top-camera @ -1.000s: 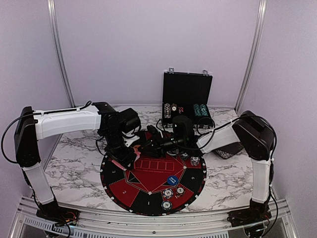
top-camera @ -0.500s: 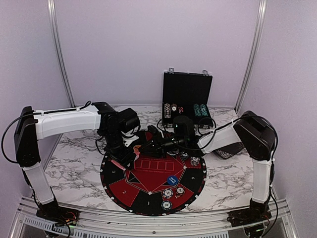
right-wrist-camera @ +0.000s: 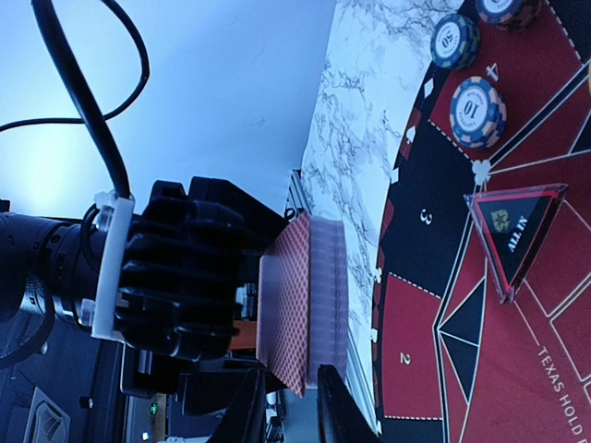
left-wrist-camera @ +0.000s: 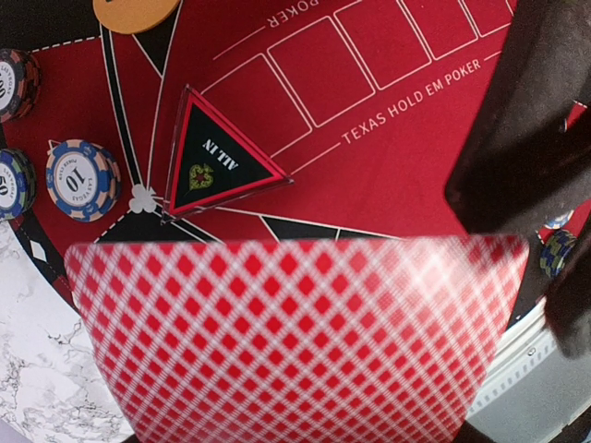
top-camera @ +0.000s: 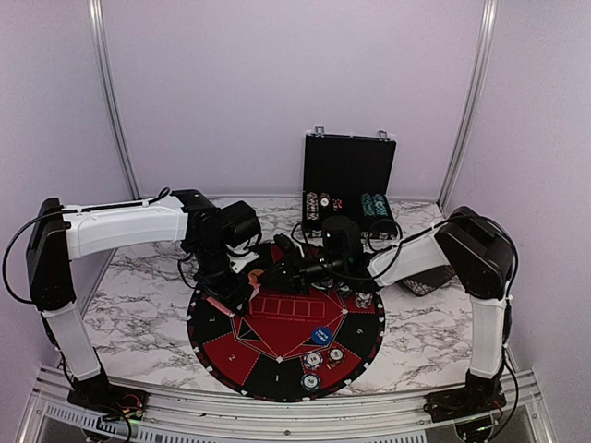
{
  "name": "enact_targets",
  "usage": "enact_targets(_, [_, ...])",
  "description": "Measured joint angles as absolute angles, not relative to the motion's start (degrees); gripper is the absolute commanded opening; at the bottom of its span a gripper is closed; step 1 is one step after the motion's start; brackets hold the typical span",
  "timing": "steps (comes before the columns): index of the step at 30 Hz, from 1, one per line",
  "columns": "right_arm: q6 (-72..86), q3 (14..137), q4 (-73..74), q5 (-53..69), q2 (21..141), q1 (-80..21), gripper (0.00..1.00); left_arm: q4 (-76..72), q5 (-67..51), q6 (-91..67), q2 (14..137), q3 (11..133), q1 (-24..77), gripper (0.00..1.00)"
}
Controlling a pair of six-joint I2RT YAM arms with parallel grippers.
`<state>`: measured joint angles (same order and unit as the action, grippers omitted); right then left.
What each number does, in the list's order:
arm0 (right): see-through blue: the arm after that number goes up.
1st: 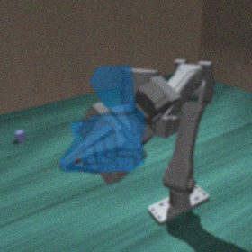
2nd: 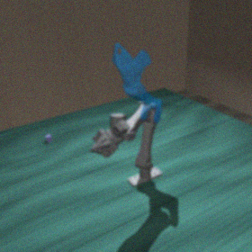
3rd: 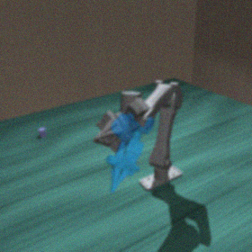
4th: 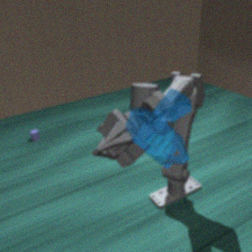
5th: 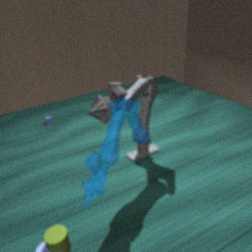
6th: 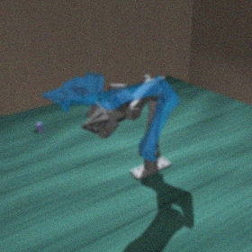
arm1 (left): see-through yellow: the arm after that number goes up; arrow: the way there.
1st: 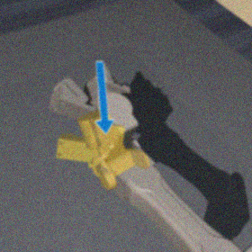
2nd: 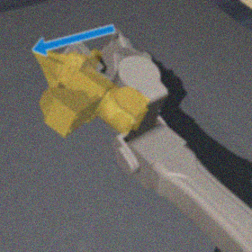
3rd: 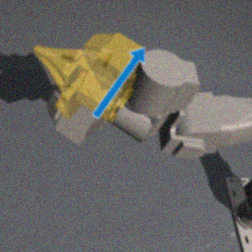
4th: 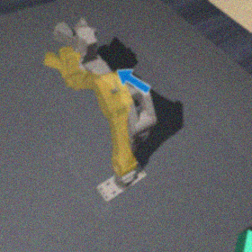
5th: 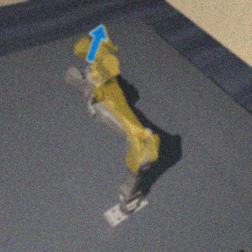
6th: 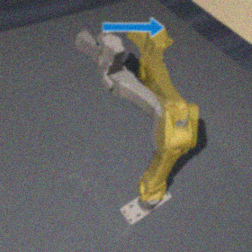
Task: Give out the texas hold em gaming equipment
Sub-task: Distribute the poker card in the small blind area.
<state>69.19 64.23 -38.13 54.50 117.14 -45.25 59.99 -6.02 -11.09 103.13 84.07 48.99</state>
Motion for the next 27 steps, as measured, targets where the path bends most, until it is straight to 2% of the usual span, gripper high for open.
enact_targets(27, [69.4,64.2,-38.1,54.5,117.2,-45.6,0.10,60.0,-6.0,-11.1,103.1,84.1,49.0,0.55])
